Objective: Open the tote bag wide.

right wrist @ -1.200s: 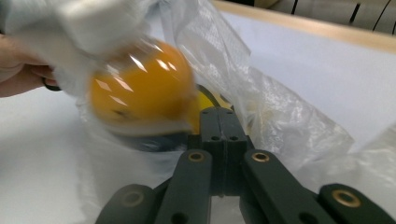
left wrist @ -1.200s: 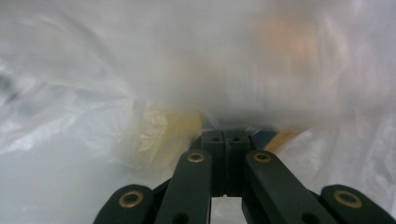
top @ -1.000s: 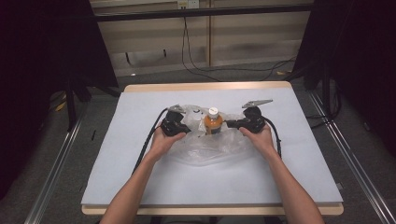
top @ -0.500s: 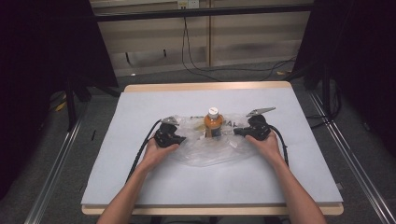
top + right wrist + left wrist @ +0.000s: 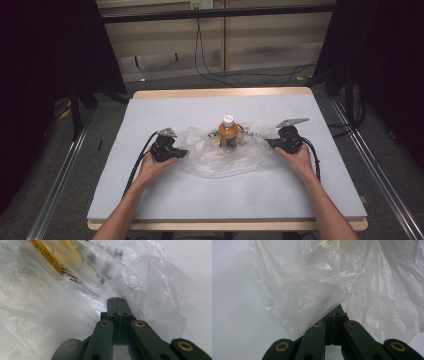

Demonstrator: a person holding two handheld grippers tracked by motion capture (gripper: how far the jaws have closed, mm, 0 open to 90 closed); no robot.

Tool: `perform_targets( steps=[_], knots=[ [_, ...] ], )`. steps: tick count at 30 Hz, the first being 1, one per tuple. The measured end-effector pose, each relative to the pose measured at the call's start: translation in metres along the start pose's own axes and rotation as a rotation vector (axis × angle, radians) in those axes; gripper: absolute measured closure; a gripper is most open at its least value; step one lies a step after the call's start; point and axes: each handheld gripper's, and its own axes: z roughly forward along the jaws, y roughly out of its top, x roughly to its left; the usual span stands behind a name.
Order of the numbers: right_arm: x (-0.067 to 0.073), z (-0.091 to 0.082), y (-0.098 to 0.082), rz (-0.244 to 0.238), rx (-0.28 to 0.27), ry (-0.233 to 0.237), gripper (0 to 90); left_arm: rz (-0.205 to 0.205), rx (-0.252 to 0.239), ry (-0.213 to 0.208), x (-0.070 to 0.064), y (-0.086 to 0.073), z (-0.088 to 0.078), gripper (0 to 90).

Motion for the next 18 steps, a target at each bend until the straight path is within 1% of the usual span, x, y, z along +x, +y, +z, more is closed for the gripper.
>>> perform_targets(
  steps=[1,2,3,4,5,6,7,8,9,10,11,12,13,14,15,16,17,18],
  knots=[
    [0.000,0.000,0.000,0.000,0.000,0.000,90.0,0.015,0.010,0.012,-0.002,0.001,-0.001,90.0],
    [0.001,0.000,0.001,-0.001,-0.005,0.006,90.0,0.015,-0.002,0.007,-0.003,0.001,-0.001,90.0],
    [0.003,0.000,0.003,0.000,-0.025,0.022,90.0,0.008,-0.017,0.007,-0.004,0.002,-0.003,90.0],
    [0.004,-0.001,0.005,-0.005,-0.037,0.027,90.0,0.005,-0.058,0.001,-0.004,0.005,-0.011,90.0],
    [0.006,-0.002,0.006,-0.007,-0.045,0.034,90.0,0.005,-0.078,0.005,-0.004,0.007,-0.015,90.0],
    [0.006,-0.002,0.006,-0.007,-0.045,0.034,90.0,0.005,-0.078,0.005,-0.004,0.007,-0.015,90.0],
    [0.010,-0.006,0.010,-0.015,-0.059,0.043,90.0,0.005,-0.094,0.007,-0.005,0.008,-0.020,90.0],
    [0.011,-0.008,0.011,-0.015,-0.069,0.051,90.0,0.000,-0.131,0.004,-0.006,0.009,-0.029,90.0],
    [0.011,-0.008,0.011,-0.015,-0.069,0.051,90.0,0.000,-0.131,0.004,-0.006,0.009,-0.029,90.0],
    [0.013,-0.010,0.013,-0.013,-0.080,0.059,90.0,-0.003,-0.147,0.000,-0.006,0.009,-0.033,90.0],
    [0.016,-0.015,0.017,-0.014,-0.106,0.068,90.0,-0.008,-0.166,0.006,-0.007,0.010,-0.039,90.0],
    [0.017,-0.016,0.018,-0.012,-0.118,0.077,90.0,-0.008,-0.166,0.006,-0.007,0.010,-0.039,90.0],
    [0.017,-0.016,0.018,-0.012,-0.118,0.077,90.0,-0.012,-0.176,0.010,-0.008,0.010,-0.043,90.0],
    [0.022,-0.019,0.022,-0.019,-0.129,0.087,90.0,-0.009,-0.188,0.006,-0.010,0.011,-0.046,90.0],
    [0.022,-0.019,0.022,-0.019,-0.129,0.087,90.0,0.000,-0.196,0.002,-0.012,0.013,-0.048,90.0],
    [0.026,-0.021,0.026,-0.034,-0.134,0.094,90.0,0.020,-0.196,0.000,-0.018,0.019,-0.051,90.0],
    [0.026,-0.021,0.026,-0.034,-0.134,0.094,90.0,0.020,-0.196,0.000,-0.018,0.019,-0.051,90.0],
    [0.030,-0.022,0.029,-0.046,-0.135,0.100,90.0,0.036,-0.199,-0.007,-0.024,0.025,-0.052,90.0]
  ],
)
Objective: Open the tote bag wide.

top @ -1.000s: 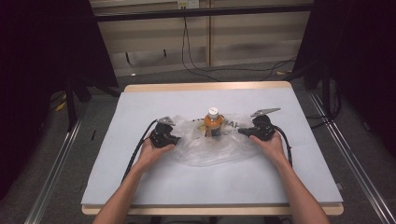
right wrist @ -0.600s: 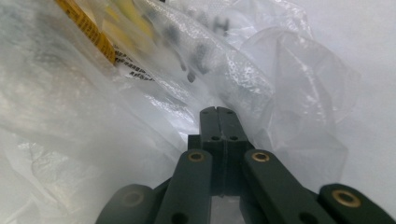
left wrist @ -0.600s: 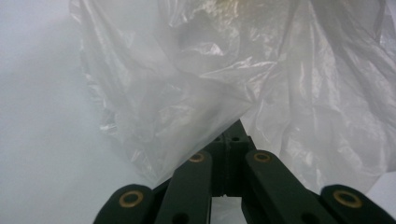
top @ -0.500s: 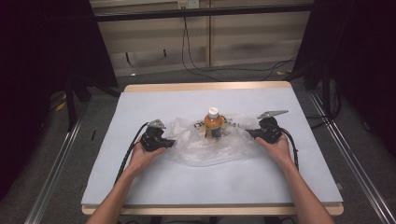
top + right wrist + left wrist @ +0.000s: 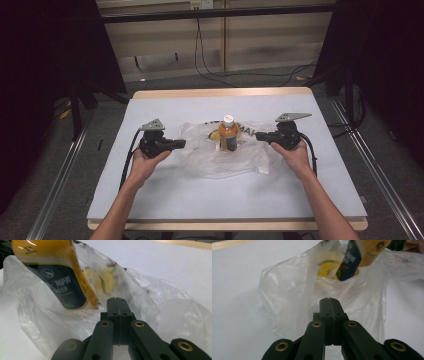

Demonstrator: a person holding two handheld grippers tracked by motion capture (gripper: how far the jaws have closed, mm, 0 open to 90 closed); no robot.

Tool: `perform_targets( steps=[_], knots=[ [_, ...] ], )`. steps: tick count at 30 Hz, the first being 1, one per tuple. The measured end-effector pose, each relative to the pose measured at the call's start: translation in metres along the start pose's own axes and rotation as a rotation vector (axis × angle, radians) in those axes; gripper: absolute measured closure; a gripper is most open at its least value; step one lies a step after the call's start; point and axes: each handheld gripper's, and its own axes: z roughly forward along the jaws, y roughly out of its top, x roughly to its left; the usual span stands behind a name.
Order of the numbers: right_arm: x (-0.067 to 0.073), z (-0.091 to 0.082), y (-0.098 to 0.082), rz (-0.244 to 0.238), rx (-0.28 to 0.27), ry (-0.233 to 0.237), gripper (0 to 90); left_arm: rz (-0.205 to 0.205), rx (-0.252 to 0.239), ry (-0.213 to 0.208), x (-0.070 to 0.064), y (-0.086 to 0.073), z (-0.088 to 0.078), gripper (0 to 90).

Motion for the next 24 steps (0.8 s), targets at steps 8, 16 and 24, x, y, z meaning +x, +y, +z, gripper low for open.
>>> perform_targets(
  steps=[8,16,24],
  knots=[
    [0.014,-0.001,0.021,-0.049,0.023,0.034,90.0,0.078,0.006,-0.034,-0.021,0.032,0.011,90.0],
    [0.024,0.017,0.035,-0.081,0.109,0.080,90.0,0.142,0.073,-0.117,-0.047,0.065,0.040,90.0],
    [0.021,0.035,0.031,-0.083,0.217,0.107,90.0,0.122,0.217,-0.115,-0.045,0.052,0.081,90.0]
  ],
)
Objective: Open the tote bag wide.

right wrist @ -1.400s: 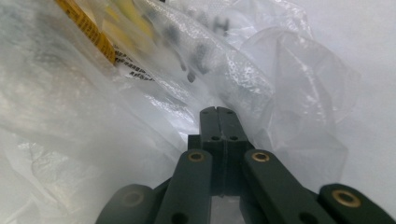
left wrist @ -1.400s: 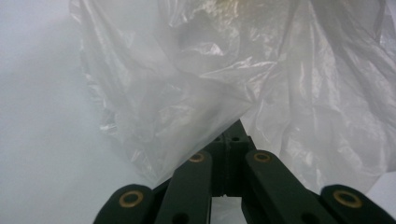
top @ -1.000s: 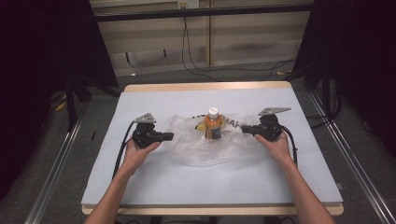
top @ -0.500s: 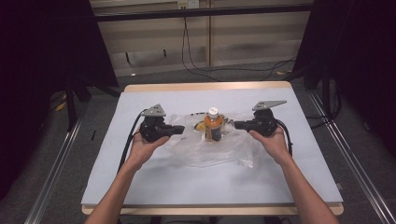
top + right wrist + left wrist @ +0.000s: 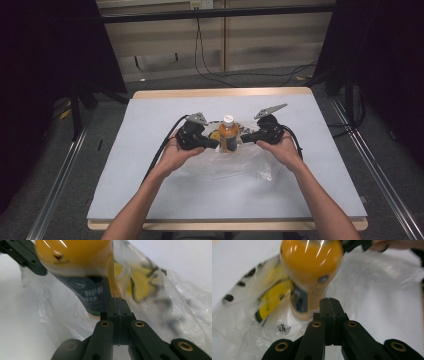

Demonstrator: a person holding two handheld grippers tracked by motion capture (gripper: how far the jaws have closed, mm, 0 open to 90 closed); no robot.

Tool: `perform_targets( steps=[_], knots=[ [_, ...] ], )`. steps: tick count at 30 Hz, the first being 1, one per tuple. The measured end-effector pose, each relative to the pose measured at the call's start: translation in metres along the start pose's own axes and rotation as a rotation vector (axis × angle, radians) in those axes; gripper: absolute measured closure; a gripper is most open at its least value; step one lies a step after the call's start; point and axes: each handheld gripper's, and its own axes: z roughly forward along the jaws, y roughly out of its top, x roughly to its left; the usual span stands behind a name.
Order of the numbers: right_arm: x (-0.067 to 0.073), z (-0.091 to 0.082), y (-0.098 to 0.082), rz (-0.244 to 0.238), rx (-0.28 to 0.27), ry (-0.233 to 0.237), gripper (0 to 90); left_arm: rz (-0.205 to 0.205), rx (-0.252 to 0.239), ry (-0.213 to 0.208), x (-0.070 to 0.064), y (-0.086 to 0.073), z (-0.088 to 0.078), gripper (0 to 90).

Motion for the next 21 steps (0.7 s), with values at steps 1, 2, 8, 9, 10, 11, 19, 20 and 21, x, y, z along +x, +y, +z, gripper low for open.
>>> perform_targets(
  steps=[1,2,8,9,10,11,19,20,21],
  knots=[
    [-0.002,0.005,0.001,-0.005,0.044,0.013,90.0,0.010,0.027,0.003,0.002,0.000,0.005,90.0],
    [-0.003,0.007,0.002,-0.007,0.064,0.015,90.0,0.020,0.091,0.020,0.006,0.000,0.016,90.0],
    [-0.009,0.024,0.006,-0.017,0.166,0.058,90.0,0.026,0.183,0.018,0.006,-0.006,0.039,90.0],
    [-0.012,0.031,0.008,-0.023,0.219,0.061,90.0,0.036,0.212,0.020,0.006,-0.007,0.040,90.0],
    [-0.012,0.031,0.008,-0.023,0.219,0.061,90.0,0.032,0.222,0.020,0.006,-0.008,0.041,90.0],
    [-0.016,0.038,0.009,-0.005,0.251,0.064,90.0,0.033,0.224,0.001,0.005,-0.011,0.044,90.0],
    [-0.039,0.059,0.021,0.066,0.286,0.066,90.0,0.105,0.266,-0.045,-0.016,-0.021,0.050,90.0],
    [-0.042,0.061,0.024,0.071,0.286,0.058,90.0,0.115,0.267,-0.048,-0.020,-0.022,0.050,90.0],
    [-0.046,0.062,0.025,0.082,0.288,0.056,90.0,0.115,0.267,-0.048,-0.020,-0.022,0.050,90.0]
  ],
)
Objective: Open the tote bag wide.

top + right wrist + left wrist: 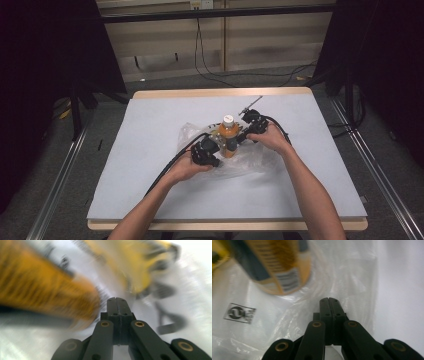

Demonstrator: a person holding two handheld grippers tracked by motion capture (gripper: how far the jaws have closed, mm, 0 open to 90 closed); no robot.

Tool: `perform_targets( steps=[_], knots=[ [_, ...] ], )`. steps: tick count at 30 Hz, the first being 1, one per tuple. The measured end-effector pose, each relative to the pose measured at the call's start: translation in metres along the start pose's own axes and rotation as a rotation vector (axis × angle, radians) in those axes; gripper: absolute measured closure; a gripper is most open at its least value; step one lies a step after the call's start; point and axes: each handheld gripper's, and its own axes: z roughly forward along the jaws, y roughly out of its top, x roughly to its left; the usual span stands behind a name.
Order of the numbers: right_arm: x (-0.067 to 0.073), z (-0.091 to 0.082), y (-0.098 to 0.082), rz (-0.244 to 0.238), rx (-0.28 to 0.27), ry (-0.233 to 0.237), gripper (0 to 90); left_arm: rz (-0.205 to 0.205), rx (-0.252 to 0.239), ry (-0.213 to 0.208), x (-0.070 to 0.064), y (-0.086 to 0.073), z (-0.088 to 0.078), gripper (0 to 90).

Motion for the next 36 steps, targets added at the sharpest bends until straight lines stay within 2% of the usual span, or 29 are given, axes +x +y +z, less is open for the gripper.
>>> perform_targets(
  steps=[1,3,5,6,7,10,11,12,15,19,20,25,26,28,29,30,31,32,33,34,35,36],
  knots=[
    [-0.002,0.001,0.002,0.008,-0.003,-0.003,90.0,-0.002,-0.010,-0.015,-0.007,-0.004,0.000,90.0],
    [-0.006,0.001,0.007,0.031,-0.022,-0.050,90.0,-0.002,-0.026,-0.034,-0.014,-0.009,-0.001,90.0],
    [-0.009,0.002,0.009,0.040,-0.032,-0.057,90.0,0.006,-0.028,-0.045,-0.017,-0.012,-0.002,90.0],
    [-0.011,0.003,0.010,0.047,-0.050,-0.075,90.0,0.014,-0.035,-0.051,-0.019,-0.014,-0.002,90.0],
    [-0.014,0.004,0.014,0.055,-0.074,-0.104,90.0,0.022,-0.049,-0.078,-0.024,-0.019,-0.003,90.0],
    [-0.016,0.007,0.019,0.068,-0.090,-0.145,90.0,0.032,-0.048,-0.074,-0.030,-0.022,-0.005,90.0],
    [-0.017,0.008,0.021,0.066,-0.094,-0.156,90.0,0.048,-0.048,-0.079,-0.036,-0.025,-0.005,90.0],
    [-0.018,0.009,0.022,0.071,-0.099,-0.156,90.0,0.048,-0.048,-0.079,-0.036,-0.025,-0.005,90.0],
    [-0.022,0.010,0.027,0.087,-0.104,-0.182,90.0,0.093,-0.031,-0.080,-0.048,-0.026,-0.006,90.0],
    [-0.025,0.012,0.031,0.102,-0.118,-0.206,90.0,0.093,-0.024,-0.083,-0.054,-0.027,-0.006,90.0],
    [-0.027,0.013,0.032,0.109,-0.138,-0.222,90.0,0.102,-0.021,-0.091,-0.055,-0.027,-0.006,90.0],
    [-0.026,0.013,0.031,0.127,-0.148,-0.248,90.0,0.090,-0.025,-0.114,-0.051,-0.027,-0.006,90.0],
    [-0.025,0.012,0.031,0.116,-0.145,-0.244,90.0,0.081,-0.021,-0.090,-0.050,-0.026,-0.007,90.0],
    [-0.024,0.011,0.030,0.107,-0.140,-0.234,90.0,0.078,-0.029,-0.091,-0.047,-0.026,-0.009,90.0],
    [-0.021,0.008,0.026,0.092,-0.150,-0.196,90.0,0.063,-0.042,-0.090,-0.045,-0.025,-0.011,90.0],
    [-0.021,0.008,0.026,0.092,-0.150,-0.196,90.0,0.061,-0.046,-0.094,-0.042,-0.023,-0.014,90.0],
    [-0.017,0.003,0.021,0.070,-0.156,-0.180,90.0,0.048,-0.063,-0.069,-0.041,-0.022,-0.018,90.0],
    [-0.014,0.001,0.020,0.051,-0.159,-0.171,90.0,0.041,-0.083,-0.066,-0.038,-0.020,-0.021,90.0],
    [-0.011,-0.003,0.018,0.043,-0.162,-0.165,90.0,0.032,-0.086,-0.029,-0.031,-0.017,-0.028,90.0],
    [-0.008,-0.007,0.017,0.036,-0.164,-0.160,90.0,0.014,-0.099,-0.027,-0.027,-0.016,-0.031,90.0],
    [-0.008,-0.007,0.017,0.036,-0.164,-0.160,90.0,0.014,-0.099,-0.027,-0.027,-0.016,-0.031,90.0],
    [-0.003,-0.015,0.014,0.012,-0.149,-0.135,90.0,0.014,-0.097,-0.020,-0.023,-0.014,-0.035,90.0]
  ],
)
